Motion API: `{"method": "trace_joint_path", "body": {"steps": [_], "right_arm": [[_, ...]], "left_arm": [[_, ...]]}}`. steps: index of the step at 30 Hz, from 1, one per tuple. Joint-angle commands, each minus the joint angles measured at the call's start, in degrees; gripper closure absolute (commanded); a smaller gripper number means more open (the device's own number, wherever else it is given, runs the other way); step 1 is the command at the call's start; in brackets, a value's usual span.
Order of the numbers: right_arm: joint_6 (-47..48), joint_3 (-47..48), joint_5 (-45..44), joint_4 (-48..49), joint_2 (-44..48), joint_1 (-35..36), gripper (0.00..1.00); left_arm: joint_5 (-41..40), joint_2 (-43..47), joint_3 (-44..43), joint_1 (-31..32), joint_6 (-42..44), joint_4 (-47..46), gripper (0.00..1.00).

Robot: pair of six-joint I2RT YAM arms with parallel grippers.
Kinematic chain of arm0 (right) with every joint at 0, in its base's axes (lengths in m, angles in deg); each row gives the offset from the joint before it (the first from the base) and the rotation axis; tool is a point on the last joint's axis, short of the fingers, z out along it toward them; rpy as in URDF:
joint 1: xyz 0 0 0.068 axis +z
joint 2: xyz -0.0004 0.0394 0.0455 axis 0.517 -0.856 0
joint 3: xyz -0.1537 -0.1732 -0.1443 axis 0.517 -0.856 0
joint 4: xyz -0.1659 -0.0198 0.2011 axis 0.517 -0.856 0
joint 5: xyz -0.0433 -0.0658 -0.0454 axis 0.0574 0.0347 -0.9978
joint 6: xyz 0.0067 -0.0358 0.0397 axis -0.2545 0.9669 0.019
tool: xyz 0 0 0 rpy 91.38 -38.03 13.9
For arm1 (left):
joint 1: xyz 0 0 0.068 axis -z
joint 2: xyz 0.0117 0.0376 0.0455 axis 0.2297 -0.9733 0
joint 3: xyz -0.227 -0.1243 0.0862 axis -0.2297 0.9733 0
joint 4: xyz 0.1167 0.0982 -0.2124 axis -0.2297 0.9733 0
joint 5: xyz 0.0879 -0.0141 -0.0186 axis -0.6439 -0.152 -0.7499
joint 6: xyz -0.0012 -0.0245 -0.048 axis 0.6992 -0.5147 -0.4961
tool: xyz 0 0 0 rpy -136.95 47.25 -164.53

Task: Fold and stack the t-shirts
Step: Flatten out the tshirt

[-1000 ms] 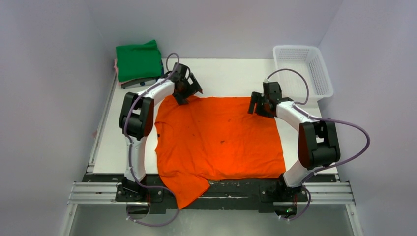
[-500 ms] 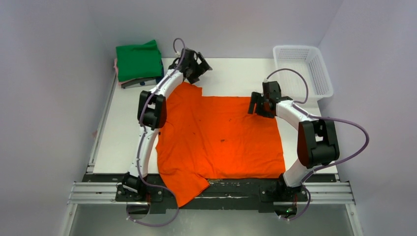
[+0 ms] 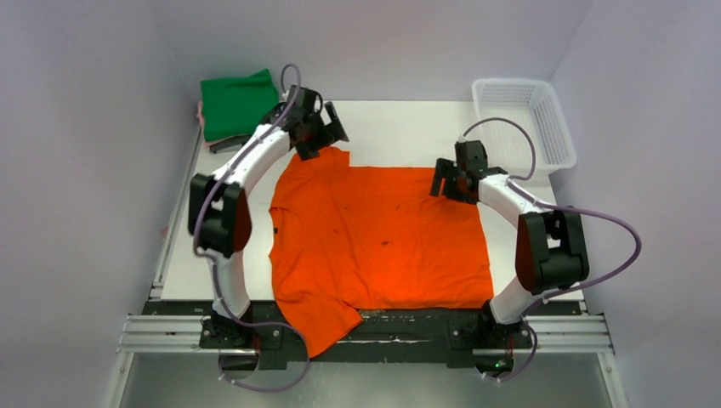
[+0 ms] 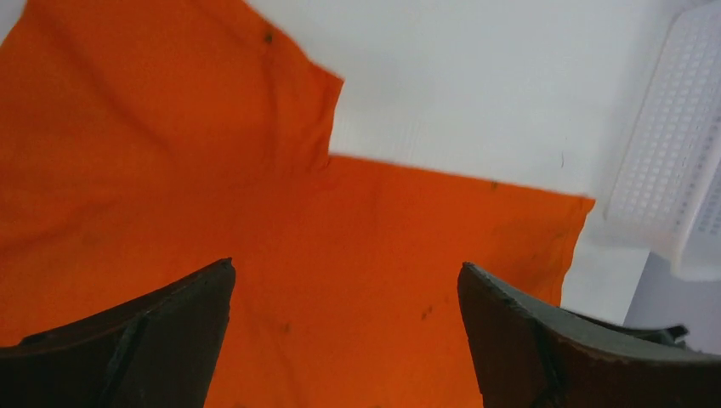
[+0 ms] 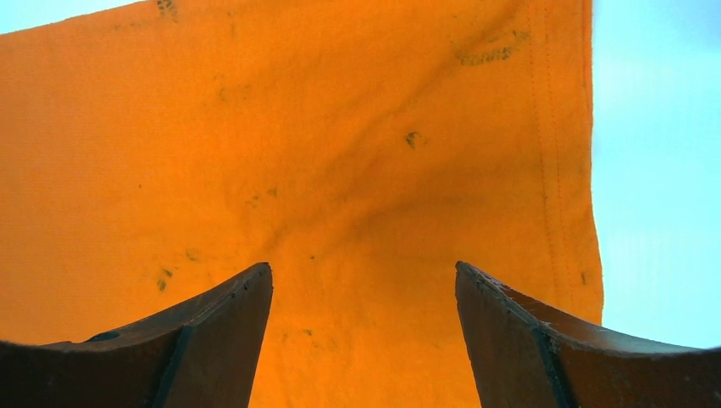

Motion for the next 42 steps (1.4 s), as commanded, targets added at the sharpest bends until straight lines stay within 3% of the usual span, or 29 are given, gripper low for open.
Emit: {"method": "trace_joint_path", "body": {"steps": [1, 7, 13, 19, 25, 32, 42], "right_arm": [[-1.2, -2.0, -1.1, -0.1, 4.2, 0.0, 0.23], [-2.5, -8.5, 0.0, 0.8, 8.5, 0.0, 0.21], [-3.6, -9.9, 0.6, 3.4, 5.3, 0.1, 0.20], [-5.0, -5.5, -0.1, 5.3, -1.5, 0.0, 0.20], [-5.4, 3.7, -1.4, 3.6, -11.0, -0.1, 0.21], [-5.6, 15.9, -3.3, -0.1, -20.3, -0.2, 0.21], [-5.1, 28.7, -3.7, -1.0, -27.5, -0.9, 0.20]], "left_arm": [[-5.4, 18.6, 16.9, 2.6, 4.7, 13.1, 0.00], [-5.4, 28.5, 36.4, 6.1, -0.4, 13.7, 0.00], [-3.5, 22.1, 36.7, 5.9, -1.1, 8.0, 0.00], [-1.9, 9.2, 26.7, 2.5, -1.2, 10.8, 0.00], [-1.4, -3.5, 11.1, 1.5, -0.5, 20.3, 0.00], [3.4, -17.6, -14.2, -1.7, 0.5, 30.8, 0.00], [13.5, -31.5, -36.6, -8.2, -5.0, 21.9, 0.00]]}}
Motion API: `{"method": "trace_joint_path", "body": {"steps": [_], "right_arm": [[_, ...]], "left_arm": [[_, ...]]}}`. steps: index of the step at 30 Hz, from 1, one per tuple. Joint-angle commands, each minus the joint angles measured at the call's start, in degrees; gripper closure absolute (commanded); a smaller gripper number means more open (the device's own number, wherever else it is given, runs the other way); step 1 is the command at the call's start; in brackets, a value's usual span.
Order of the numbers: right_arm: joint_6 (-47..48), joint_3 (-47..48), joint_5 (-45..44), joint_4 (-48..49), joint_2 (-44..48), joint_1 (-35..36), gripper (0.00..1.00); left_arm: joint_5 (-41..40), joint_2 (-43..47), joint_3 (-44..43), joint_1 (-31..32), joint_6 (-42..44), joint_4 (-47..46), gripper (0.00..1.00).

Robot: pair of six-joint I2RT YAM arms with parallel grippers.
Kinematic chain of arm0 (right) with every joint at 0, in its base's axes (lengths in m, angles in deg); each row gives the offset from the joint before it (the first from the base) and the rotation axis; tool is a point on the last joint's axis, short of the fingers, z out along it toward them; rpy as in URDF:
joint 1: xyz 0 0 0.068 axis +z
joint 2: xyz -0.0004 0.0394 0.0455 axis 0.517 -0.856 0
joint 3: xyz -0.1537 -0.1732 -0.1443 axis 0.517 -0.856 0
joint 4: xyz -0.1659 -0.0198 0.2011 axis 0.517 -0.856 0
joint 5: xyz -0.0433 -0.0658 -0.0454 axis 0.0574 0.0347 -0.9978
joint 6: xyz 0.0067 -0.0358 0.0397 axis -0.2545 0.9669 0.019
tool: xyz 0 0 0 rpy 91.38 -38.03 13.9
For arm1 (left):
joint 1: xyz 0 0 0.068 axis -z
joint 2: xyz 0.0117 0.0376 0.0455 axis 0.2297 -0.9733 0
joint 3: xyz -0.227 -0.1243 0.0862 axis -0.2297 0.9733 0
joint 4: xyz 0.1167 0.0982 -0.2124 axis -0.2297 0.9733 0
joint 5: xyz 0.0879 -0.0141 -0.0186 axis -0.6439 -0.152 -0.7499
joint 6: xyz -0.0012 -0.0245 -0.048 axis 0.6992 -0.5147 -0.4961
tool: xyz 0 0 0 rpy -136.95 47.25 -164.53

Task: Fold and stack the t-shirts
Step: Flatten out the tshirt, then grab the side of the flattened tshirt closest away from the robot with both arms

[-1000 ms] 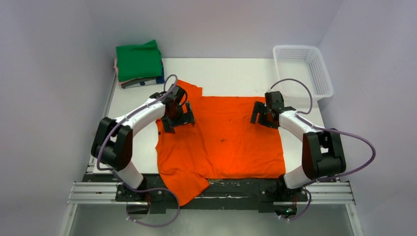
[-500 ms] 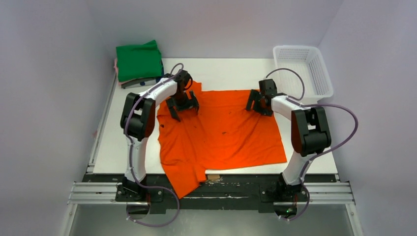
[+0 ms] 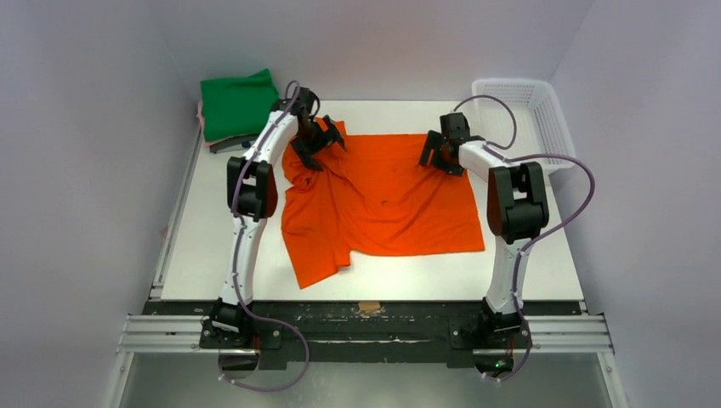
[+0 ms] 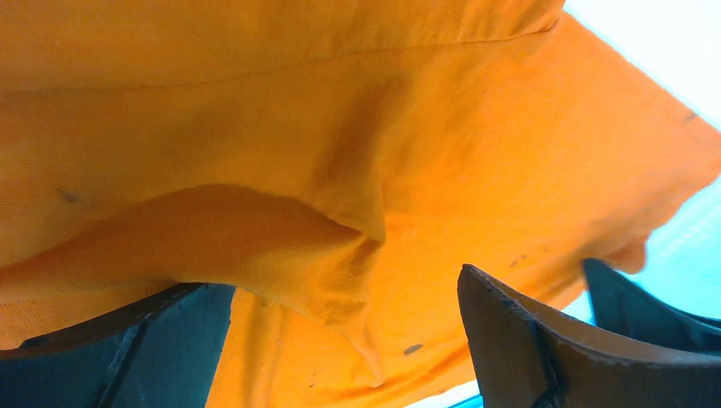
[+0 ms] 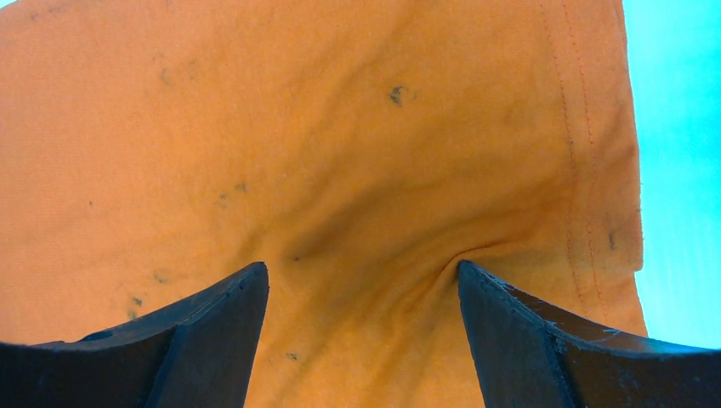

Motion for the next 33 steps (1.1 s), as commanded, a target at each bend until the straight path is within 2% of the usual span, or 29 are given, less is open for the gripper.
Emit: {"method": "trace_joint_path", "body": {"steps": [1, 6, 9, 12, 15, 19, 22, 28, 33], "right_arm": [[0.1, 4.7, 0.0, -1.2, -2.7, -0.6, 0.20], [2.8, 8.1, 0.7, -2.8, 0.6, -0.6, 0.19], [3.4, 6.1, 0.3, -3.8, 6.1, -0.6, 0.18], [3.5, 0.1, 0.3, -3.2, 14.6, -0.6, 0.17], [2.1, -7.6, 0.0, -2.1, 22.8, -0.6, 0.17], [-0.6, -17.2, -1.6, -2.2, 32.2, -0.6, 0.14], [-1.7, -24.0, -2.7, -2.6, 38.2, -0.6, 0.11], [-3.6, -34.9, -3.9, -1.5, 48.3, -0.6, 0.02], [-3.5, -39.2, -3.2, 0.4, 50.6, -0.6, 0.01]], "left_arm": [[3.3, -4.9, -5.3, -3.7, -3.0, -9.5, 0.00], [2.2, 2.1, -3.8, -4.4, 0.0, -11.1, 0.00], [-0.6, 12.2, 3.9, -4.1, 3.7, -10.9, 0.00], [-5.4, 25.4, 15.8, -3.2, 6.5, -9.7, 0.00], [-11.7, 39.7, 31.4, -1.7, 7.4, -8.8, 0.00], [-18.4, 57.4, 53.6, 1.8, 4.3, -8.9, 0.00], [-20.3, 66.5, 67.0, 4.5, 0.6, -6.1, 0.00], [-17.9, 77.6, 86.6, 9.6, -6.9, -5.4, 0.00], [-14.4, 77.4, 94.8, 10.4, -9.9, -13.5, 0.02]]}}
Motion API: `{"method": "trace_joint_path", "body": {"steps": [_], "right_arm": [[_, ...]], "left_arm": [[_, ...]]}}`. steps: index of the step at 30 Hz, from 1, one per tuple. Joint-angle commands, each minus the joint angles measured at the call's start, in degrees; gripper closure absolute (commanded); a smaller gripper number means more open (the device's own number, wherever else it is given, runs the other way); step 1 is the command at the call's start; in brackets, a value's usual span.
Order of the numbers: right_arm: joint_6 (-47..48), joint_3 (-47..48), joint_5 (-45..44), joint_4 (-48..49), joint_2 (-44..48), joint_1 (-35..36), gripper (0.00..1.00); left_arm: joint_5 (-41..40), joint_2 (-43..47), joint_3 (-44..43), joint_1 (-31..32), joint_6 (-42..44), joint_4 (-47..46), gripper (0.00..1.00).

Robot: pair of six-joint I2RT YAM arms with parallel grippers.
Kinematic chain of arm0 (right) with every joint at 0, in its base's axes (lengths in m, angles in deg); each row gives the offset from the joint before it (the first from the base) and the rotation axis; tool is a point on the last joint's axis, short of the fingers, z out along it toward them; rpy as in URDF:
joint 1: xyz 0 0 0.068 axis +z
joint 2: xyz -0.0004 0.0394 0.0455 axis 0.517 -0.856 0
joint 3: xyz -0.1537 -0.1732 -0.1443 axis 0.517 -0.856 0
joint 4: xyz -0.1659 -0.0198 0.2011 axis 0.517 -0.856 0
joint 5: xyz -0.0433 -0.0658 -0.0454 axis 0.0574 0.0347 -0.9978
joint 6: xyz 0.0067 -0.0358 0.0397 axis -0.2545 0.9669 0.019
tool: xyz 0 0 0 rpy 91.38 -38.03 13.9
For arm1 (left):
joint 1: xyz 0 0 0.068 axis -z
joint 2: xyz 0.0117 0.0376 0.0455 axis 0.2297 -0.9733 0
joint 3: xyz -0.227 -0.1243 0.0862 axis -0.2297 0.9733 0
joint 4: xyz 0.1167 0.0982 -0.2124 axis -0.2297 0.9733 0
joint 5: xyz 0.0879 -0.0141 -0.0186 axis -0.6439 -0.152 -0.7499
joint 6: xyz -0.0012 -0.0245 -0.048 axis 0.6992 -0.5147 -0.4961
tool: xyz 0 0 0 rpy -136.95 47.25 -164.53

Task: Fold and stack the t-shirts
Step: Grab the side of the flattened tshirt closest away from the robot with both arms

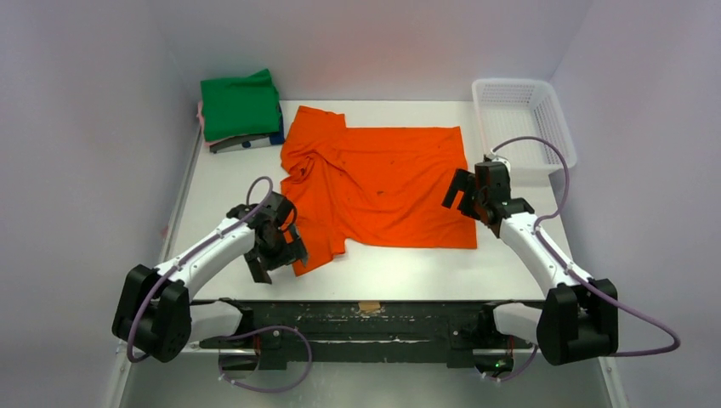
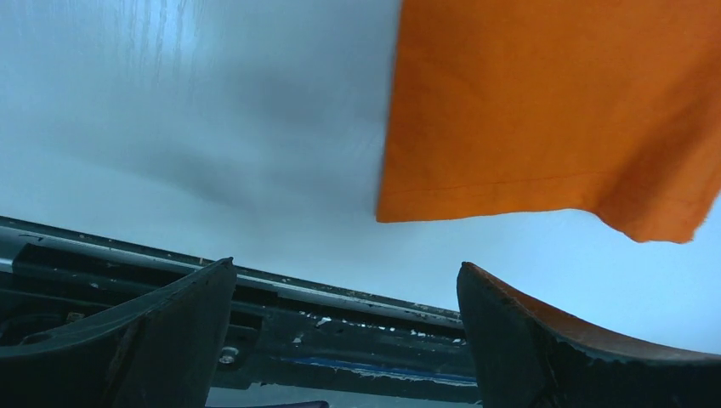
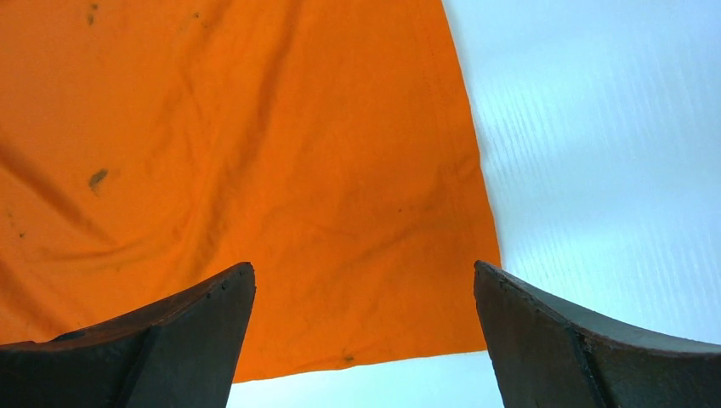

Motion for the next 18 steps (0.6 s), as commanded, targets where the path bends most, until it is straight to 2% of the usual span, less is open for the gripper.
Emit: {"method": "trace_joint_path", "body": {"steps": [1, 6, 11, 16, 17, 18], "right_arm": [[-1.2, -1.3, -1.0, 3.2, 1.9, -0.2, 0.01], [-1.7, -1.7, -0.2, 3.3, 1.5, -0.2, 0.02], [-2.0, -2.0, -1.2, 3.0, 2.1, -0.2, 0.03], [-2.2, -1.9, -3.9, 1.7, 3.0, -0.2, 0.03], [-2.4, -2.0, -4.1, 1.6, 3.1, -0.2, 0.03], [-2.7, -2.0, -4.3, 1.4, 3.2, -0.2, 0.03]], "left_arm": [[2.6, 0.5, 3.0, 0.7, -5.2, -8.5, 0.04], [2.8, -6.7, 2.1, 2.0, -5.6, -14.2, 0.18], [2.7, -13.8, 0.3, 2.8, -5.5, -14.9, 0.43], [4.8, -17.6, 2.2, 5.0, -7.1, -17.6, 0.71], [4.8, -18.4, 2.0, 5.2, -7.0, -17.7, 0.78], [4.7, -19.5, 1.6, 5.3, -6.9, -17.5, 0.91]]}}
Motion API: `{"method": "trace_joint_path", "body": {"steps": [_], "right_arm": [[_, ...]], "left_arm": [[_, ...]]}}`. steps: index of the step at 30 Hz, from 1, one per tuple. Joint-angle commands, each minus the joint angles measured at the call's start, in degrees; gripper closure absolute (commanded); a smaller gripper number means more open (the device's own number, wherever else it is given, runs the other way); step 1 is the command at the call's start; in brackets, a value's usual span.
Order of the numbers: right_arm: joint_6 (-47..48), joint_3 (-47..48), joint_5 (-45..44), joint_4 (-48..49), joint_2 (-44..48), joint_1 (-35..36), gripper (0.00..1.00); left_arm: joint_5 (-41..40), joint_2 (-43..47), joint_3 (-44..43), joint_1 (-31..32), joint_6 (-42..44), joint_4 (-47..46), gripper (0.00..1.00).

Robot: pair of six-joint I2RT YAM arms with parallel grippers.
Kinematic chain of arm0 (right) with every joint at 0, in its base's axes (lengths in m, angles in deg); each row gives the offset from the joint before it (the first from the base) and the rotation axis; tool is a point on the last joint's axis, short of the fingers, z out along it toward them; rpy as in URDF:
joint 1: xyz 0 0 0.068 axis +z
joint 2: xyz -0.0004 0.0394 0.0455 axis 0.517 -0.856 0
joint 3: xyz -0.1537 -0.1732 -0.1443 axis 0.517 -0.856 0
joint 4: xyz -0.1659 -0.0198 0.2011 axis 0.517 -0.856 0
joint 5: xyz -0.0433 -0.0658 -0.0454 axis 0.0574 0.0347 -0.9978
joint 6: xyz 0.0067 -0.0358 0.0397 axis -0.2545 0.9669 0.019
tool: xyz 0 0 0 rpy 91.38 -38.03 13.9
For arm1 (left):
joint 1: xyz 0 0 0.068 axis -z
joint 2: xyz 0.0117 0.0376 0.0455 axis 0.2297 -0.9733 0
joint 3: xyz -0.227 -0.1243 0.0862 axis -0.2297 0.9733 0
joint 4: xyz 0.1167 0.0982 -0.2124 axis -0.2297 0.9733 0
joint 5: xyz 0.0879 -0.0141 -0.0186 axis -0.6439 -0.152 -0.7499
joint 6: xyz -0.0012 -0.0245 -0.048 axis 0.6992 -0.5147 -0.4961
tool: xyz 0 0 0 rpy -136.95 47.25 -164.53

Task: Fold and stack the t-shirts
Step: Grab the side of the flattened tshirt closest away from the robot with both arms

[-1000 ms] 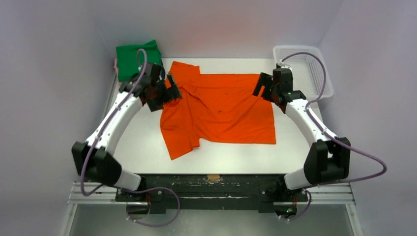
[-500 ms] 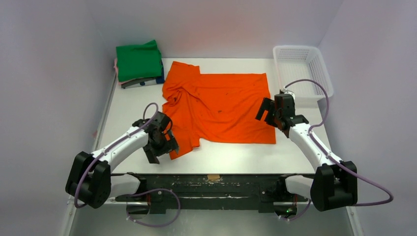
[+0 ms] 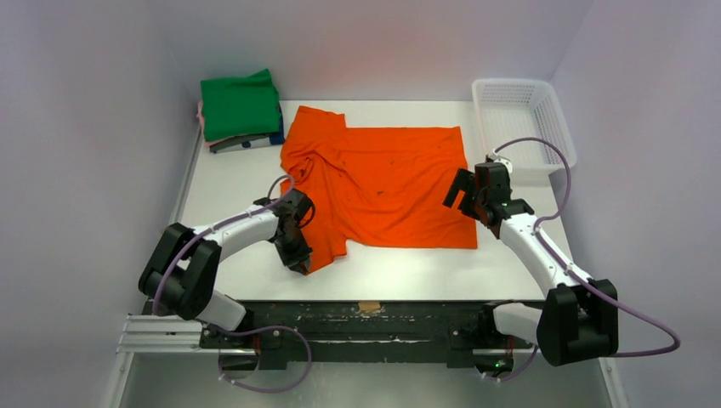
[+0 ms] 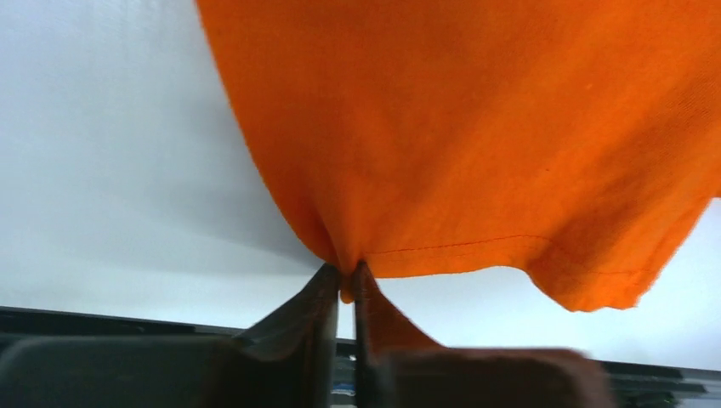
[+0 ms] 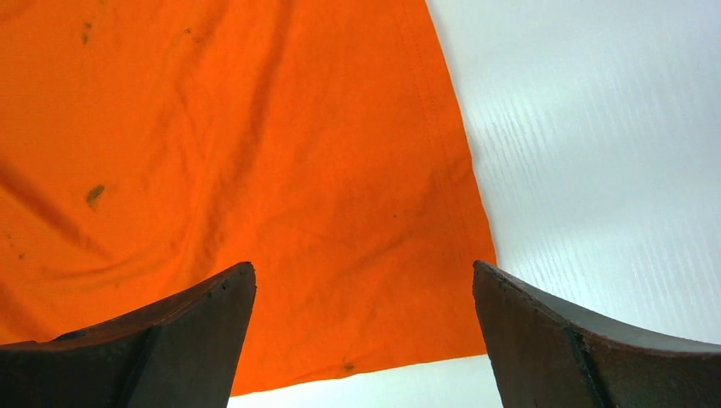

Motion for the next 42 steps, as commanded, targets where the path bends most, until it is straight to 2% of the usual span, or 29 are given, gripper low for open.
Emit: {"method": "trace_joint_path", "body": {"steps": [1, 5, 10, 12, 14, 21, 26, 31, 38, 42], "right_arm": [[-2.1, -0.4, -3.3, -0.3, 2.3, -0.2, 0.04], [-5.1, 0.4, -6.0, -6.0, 2.9, -0.2, 0.04], [-9.0, -2.1, -6.5, -11.3, 2.6, -0.2, 0.05], [-10.6, -3.5, -5.3, -11.7, 1.4, -0.2, 0.09], [-11.7, -4.6, -4.4, -12.0, 0.2, -0.2, 0.17], [-15.6, -8.2, -6.9, -14.1, 1.7, -0.3, 0.23], [-16.5, -10.5, -9.4, -11.6, 3.1, -0.6, 0.27], [-16.8, -11.2, -10.2, -7.5, -0.1, -1.0, 0.32], [-18.7, -14.1, -8.1, -1.2, -3.0, -1.1, 0.48], [-18.1, -14.6, -6.5, -1.1, -3.0, -1.1, 0.75]], "left_arm": [[0.3, -5.8, 1.0, 1.6, -1.6, -6.6, 1.00], [0.3, -4.4, 0.2, 2.9, -1.5, -3.7, 1.00], [-0.2, 2.5, 1.7, 4.8, -2.6, 2.3, 1.00], [1.1, 5.6, 3.7, 6.0, -3.6, 1.7, 1.00], [2.6, 7.7, 5.4, 7.4, -4.5, 1.0, 1.00], [3.3, 9.4, 5.8, 12.0, -5.9, 4.2, 1.00], [2.5, 9.4, 4.9, 12.5, -5.8, 5.4, 1.00], [0.8, 10.1, 3.3, 12.6, -5.0, 7.4, 1.00], [-0.5, 10.6, 1.9, 12.6, -3.9, 8.7, 1.00], [-0.5, 10.1, 1.1, 12.5, -3.3, 9.4, 1.00]]}}
